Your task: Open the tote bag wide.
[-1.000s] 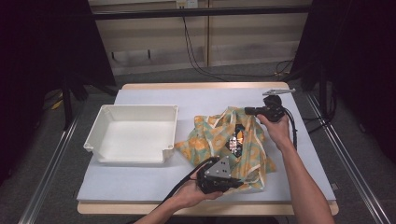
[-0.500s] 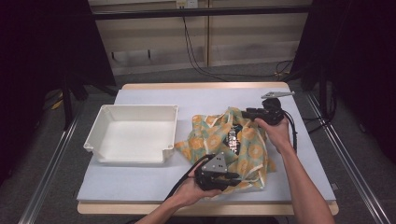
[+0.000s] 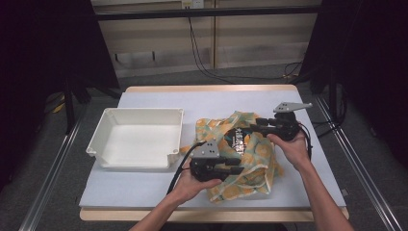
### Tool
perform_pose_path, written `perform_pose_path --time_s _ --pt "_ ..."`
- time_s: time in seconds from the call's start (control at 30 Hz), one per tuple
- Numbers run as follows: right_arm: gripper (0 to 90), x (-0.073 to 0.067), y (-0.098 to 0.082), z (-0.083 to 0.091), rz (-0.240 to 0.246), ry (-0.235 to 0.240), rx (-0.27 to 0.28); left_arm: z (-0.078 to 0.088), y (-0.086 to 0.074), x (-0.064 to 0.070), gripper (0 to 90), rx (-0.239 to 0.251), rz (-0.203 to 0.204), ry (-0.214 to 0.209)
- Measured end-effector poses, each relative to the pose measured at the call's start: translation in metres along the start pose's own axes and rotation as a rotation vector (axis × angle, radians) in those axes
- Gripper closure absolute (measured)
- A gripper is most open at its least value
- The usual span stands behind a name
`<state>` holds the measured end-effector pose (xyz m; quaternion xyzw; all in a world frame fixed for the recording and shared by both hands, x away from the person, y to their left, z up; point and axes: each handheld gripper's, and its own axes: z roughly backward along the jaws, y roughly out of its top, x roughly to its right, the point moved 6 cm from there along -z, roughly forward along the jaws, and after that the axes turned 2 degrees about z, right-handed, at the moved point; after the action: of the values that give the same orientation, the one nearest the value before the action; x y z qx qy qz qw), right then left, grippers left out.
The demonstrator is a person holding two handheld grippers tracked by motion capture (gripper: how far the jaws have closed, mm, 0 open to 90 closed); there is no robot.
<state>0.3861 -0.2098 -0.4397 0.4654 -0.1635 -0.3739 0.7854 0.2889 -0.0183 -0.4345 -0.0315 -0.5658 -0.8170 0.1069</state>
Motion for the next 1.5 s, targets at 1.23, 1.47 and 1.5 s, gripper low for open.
perform_pose_path --time_s 1.23,1.47,1.5 --pt "63.9 -0.051 -0.072 0.004 0.095 0.07 -0.152 -0.025 -0.024 -0.067 53.4 -0.116 0.061 0.174" --pt "90.0 -0.051 -0.07 0.019 0.079 0.092 -0.105 -0.021 -0.028 -0.071 52.1 -0.112 0.074 0.201" --pt "90.0 -0.05 -0.07 0.023 0.073 0.094 -0.099 -0.021 -0.029 -0.072 52.1 -0.11 0.078 0.2"
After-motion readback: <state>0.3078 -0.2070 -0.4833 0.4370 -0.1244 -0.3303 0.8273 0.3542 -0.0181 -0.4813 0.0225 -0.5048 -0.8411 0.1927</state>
